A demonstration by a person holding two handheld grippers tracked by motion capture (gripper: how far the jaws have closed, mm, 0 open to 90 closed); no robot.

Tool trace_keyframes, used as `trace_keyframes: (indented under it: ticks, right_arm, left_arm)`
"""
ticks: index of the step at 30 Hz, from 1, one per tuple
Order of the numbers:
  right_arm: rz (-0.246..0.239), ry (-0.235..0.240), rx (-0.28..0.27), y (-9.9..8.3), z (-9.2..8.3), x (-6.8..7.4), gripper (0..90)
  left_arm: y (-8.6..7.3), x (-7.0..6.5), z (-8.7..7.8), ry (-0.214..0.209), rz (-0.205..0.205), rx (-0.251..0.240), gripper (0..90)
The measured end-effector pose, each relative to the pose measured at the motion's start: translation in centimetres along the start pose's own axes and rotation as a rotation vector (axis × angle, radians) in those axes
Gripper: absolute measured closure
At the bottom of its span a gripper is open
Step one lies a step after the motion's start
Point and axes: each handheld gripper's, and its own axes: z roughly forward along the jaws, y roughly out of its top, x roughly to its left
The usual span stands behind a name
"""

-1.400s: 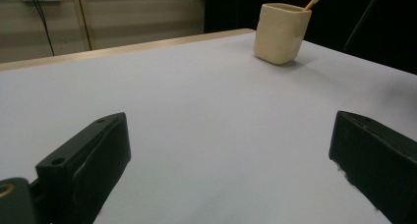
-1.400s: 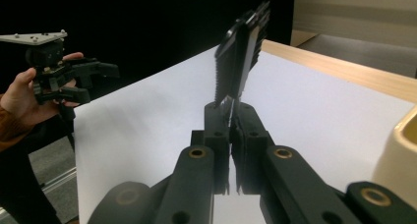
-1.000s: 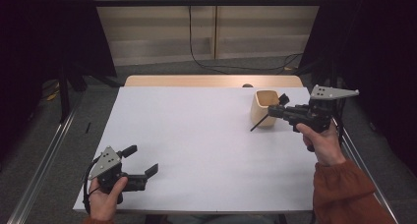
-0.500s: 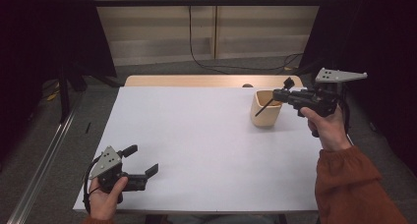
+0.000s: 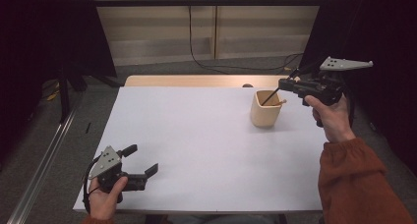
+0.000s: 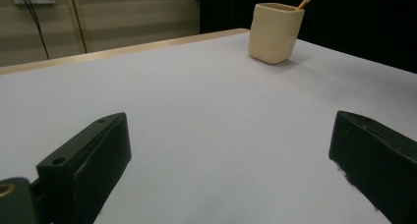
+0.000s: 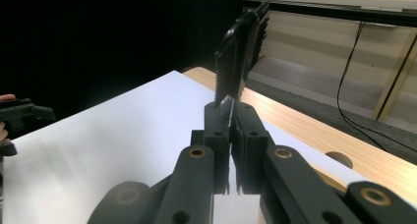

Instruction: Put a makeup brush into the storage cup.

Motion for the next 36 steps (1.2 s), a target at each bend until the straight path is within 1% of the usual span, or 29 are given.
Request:
trace_keyframes:
  ticks: [4, 10, 14, 17, 19, 23, 29, 33, 36]
  right_arm:
    - [0.005, -0.016, 0.013, -0.3, 0.5, -0.4, 85.9]
    - [-0.006, -0.067, 0.051, -0.3, 1.6, -1.1, 85.8]
    - [0.006, -0.102, 0.078, -0.4, 2.3, -1.7, 85.9]
    - [0.015, -0.124, 0.086, -0.6, 2.7, -2.2, 85.9]
    - [0.019, -0.134, 0.085, -0.7, 2.9, -2.5, 85.8]
    - [0.015, -0.166, 0.102, -0.4, 3.3, -2.9, 85.8]
    - [0.019, -0.181, 0.117, -0.5, 4.2, -3.4, 85.8]
    - [0.026, -0.178, 0.123, -0.8, 4.7, -3.6, 85.8]
    - [0.021, -0.178, 0.133, -1.0, 5.0, -3.6, 85.8]
  left_arm:
    - [0.0, -0.1, 0.0, 0.001, 0.003, 0.000, 2.3]
    - [0.0, 0.0, 0.0, 0.002, 0.004, -0.003, 2.2]
    - [0.0, -0.1, 0.0, 0.001, 0.005, 0.000, 2.2]
    - [0.1, -0.2, 0.1, -0.005, 0.019, 0.002, 2.2]
    - [0.1, -0.2, 0.1, -0.004, 0.020, 0.002, 2.2]
    - [0.1, -0.1, 0.1, 0.000, 0.019, 0.001, 2.2]
    - [0.1, -0.2, 0.1, -0.003, 0.016, 0.004, 2.2]
    - [0.1, -0.2, 0.2, -0.004, 0.013, -0.002, 2.2]
    - [0.2, -0.2, 0.2, -0.006, 0.017, -0.001, 2.2]
